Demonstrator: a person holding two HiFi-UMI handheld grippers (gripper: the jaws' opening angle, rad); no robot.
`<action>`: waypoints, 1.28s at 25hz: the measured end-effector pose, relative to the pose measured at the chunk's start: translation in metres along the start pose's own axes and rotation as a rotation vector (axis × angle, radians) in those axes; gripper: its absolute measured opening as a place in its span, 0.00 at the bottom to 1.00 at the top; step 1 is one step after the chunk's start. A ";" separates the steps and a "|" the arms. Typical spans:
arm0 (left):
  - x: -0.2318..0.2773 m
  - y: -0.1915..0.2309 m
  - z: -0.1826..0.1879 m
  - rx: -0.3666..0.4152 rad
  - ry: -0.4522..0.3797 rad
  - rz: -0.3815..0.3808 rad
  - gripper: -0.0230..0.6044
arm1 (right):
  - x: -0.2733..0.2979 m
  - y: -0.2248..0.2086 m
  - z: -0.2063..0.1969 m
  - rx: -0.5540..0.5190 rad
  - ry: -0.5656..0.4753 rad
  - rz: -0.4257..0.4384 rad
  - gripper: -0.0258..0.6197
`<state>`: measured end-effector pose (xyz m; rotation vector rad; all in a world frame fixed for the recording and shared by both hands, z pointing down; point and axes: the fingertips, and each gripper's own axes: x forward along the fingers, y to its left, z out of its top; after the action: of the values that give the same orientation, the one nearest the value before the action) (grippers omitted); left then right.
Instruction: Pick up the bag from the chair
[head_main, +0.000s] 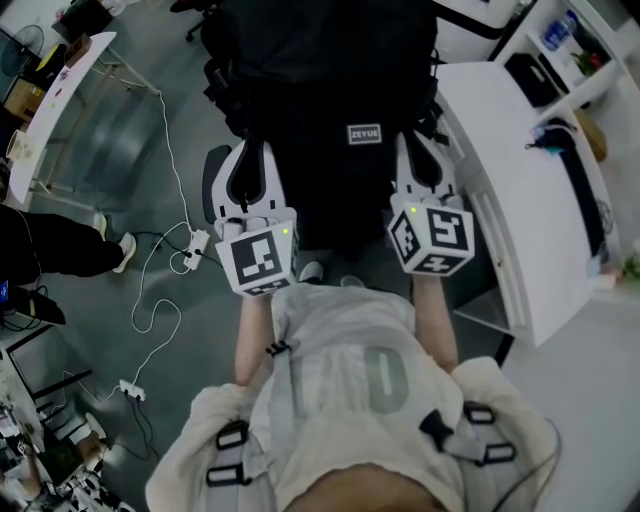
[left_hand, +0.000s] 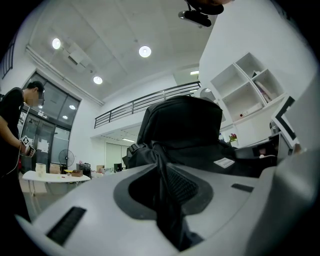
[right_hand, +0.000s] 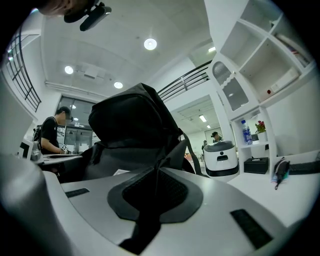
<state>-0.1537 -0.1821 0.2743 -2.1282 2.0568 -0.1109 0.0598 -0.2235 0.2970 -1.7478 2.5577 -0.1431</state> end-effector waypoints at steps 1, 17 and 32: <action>0.001 -0.001 0.001 0.001 -0.002 0.000 0.13 | 0.000 -0.001 0.001 0.001 -0.003 -0.001 0.09; 0.000 0.005 0.011 -0.046 -0.038 0.006 0.13 | -0.002 0.004 0.014 0.005 -0.050 -0.005 0.08; -0.001 0.009 0.003 -0.037 -0.006 0.014 0.13 | -0.001 0.008 0.011 0.042 -0.063 0.008 0.08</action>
<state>-0.1622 -0.1812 0.2700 -2.1328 2.0854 -0.0658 0.0539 -0.2205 0.2852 -1.6990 2.4995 -0.1382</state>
